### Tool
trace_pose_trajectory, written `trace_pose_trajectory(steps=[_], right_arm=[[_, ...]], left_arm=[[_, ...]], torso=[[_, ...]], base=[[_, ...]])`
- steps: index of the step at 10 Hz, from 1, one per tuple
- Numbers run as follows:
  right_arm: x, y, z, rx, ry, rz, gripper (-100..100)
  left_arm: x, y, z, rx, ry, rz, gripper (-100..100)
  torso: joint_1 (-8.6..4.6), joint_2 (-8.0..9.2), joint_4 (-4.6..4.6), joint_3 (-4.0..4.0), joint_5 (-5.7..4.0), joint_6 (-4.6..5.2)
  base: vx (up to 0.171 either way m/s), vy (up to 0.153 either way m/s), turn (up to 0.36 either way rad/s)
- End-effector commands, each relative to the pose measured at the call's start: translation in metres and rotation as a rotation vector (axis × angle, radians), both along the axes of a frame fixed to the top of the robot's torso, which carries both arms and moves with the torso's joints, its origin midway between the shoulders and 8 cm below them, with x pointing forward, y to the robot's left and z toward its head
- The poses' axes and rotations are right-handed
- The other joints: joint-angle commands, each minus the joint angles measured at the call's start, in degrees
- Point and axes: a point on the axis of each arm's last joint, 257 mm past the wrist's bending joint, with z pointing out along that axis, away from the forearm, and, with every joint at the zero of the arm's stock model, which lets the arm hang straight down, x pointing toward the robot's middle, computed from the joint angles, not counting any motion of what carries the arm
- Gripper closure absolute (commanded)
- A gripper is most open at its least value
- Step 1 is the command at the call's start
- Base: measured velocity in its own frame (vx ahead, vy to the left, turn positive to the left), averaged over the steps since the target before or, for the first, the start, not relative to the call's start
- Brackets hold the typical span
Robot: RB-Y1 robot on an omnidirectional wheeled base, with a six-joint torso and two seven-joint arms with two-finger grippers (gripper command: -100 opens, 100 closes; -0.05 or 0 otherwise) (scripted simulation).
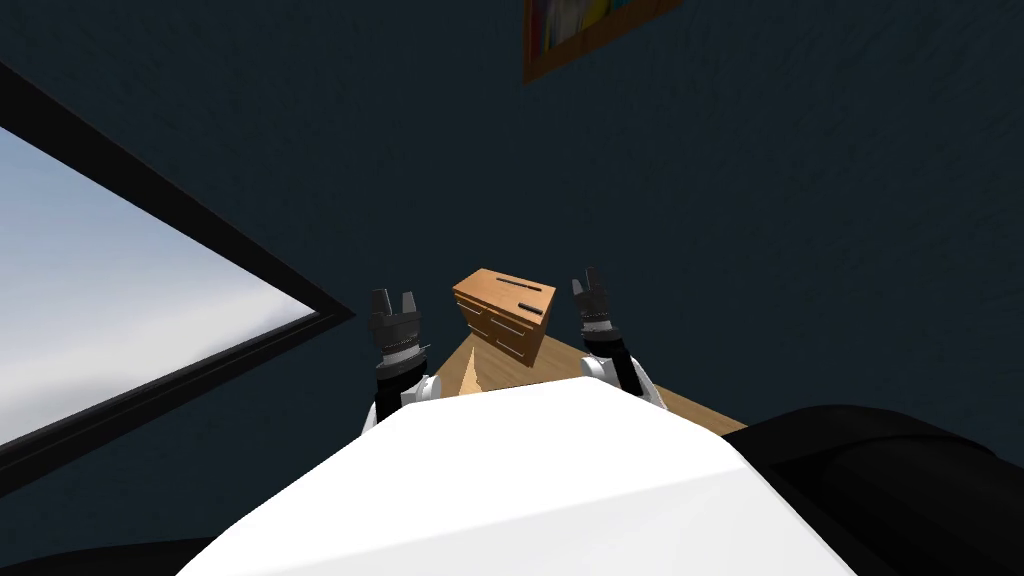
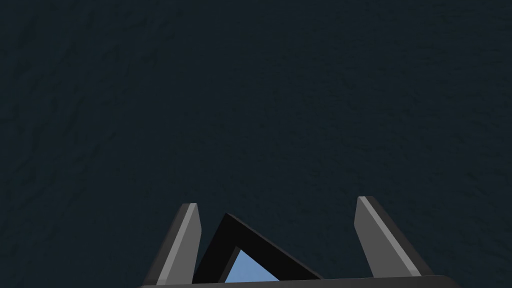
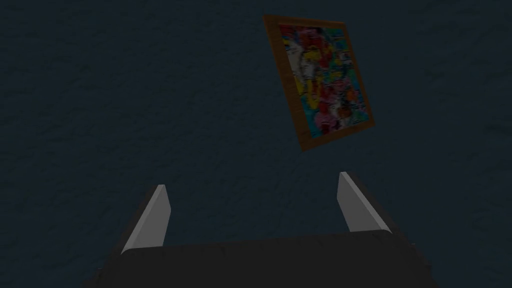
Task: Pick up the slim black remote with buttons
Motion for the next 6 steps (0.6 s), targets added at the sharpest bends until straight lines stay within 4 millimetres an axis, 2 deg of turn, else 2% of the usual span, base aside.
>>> trace_pose_trajectory(steps=[1, 6], right_arm=[[0.003, 0.008, -0.012, -0.050, 0.038, 0.024, -100], [0.007, 0.022, -0.033, -0.165, 0.105, 0.078, -100]], left_arm=[[0.000, 0.000, 0.000, 0.000, 0.000, 0.000, 0], [0.000, 0.000, 0.000, 0.000, 0.000, 0.000, 0]], torso=[[0.00, 0.00, 0.00, 0.00, 0.00, 0.00], [0.12, 0.02, 0.00, 0.01, 0.02, 0.00]], base=[[-0.076, 0.084, 0.034], [-0.060, 0.076, 0.023]])
